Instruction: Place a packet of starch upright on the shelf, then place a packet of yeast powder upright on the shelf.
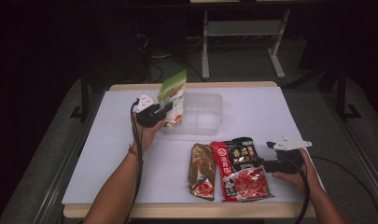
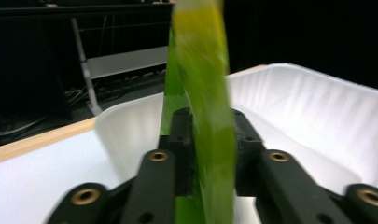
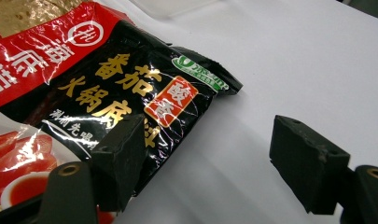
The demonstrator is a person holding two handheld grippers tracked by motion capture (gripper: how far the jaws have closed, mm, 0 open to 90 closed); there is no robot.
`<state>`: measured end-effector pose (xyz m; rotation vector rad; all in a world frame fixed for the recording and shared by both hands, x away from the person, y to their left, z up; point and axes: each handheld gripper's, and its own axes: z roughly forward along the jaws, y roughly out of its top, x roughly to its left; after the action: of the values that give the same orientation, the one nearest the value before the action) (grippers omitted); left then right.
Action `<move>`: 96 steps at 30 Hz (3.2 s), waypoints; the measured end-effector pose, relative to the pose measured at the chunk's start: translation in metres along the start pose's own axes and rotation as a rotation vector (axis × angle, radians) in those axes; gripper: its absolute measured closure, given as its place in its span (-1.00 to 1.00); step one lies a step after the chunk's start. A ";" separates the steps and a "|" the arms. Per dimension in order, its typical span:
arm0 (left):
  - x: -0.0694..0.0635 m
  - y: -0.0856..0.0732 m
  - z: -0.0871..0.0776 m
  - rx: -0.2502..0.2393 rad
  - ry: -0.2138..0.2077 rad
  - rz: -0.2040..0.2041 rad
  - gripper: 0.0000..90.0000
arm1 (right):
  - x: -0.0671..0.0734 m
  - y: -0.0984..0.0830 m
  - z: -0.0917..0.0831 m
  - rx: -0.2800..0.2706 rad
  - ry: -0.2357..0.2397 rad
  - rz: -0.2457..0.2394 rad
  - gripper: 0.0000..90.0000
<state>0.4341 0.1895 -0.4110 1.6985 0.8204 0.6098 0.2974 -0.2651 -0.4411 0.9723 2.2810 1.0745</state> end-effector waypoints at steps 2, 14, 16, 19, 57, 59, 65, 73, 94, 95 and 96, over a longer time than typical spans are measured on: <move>0.001 0.000 -0.004 0.005 0.006 0.008 0.47 | 0.000 0.001 -0.001 -0.001 -0.004 -0.002 -0.42; -0.016 0.005 -0.037 0.076 -0.024 0.158 -0.13 | -0.001 0.002 -0.003 -0.020 -0.025 0.018 -0.43; -0.021 0.004 -0.049 0.087 -0.030 0.192 -0.20 | -0.003 0.001 -0.004 -0.031 -0.027 0.033 -0.44; -0.027 -0.001 -0.066 0.112 -0.075 0.209 -0.28 | -0.005 0.001 -0.005 -0.036 -0.038 0.044 -0.44; -0.054 -0.056 -0.113 0.336 -0.391 -0.016 -0.60 | -0.004 -0.001 -0.010 -0.044 -0.058 0.038 -0.43; -0.059 -0.052 -0.099 0.357 -0.413 -0.031 -0.61 | -0.005 -0.002 -0.011 -0.045 -0.066 0.043 -0.43; -0.075 -0.041 -0.064 0.358 -0.488 -0.037 -0.62 | -0.003 -0.001 -0.012 -0.041 -0.067 0.035 -0.42; -0.088 -0.037 -0.015 0.395 -0.518 -0.089 -0.62 | -0.003 -0.003 -0.013 -0.036 -0.064 0.042 -0.42; -0.110 -0.040 0.025 0.496 -0.564 -0.088 -0.33 | -0.002 -0.007 -0.014 -0.023 -0.055 0.037 -0.41; -0.111 -0.040 0.025 0.494 -0.574 -0.091 -0.21 | -0.002 -0.006 -0.014 -0.023 -0.055 0.035 -0.41; -0.110 -0.041 0.025 0.498 -0.573 -0.105 -0.18 | -0.002 -0.006 -0.014 -0.024 -0.055 0.035 -0.41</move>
<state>0.3752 0.0951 -0.4560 2.1131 0.6626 -0.1825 0.2872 -0.2764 -0.4374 1.0237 2.2100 1.0738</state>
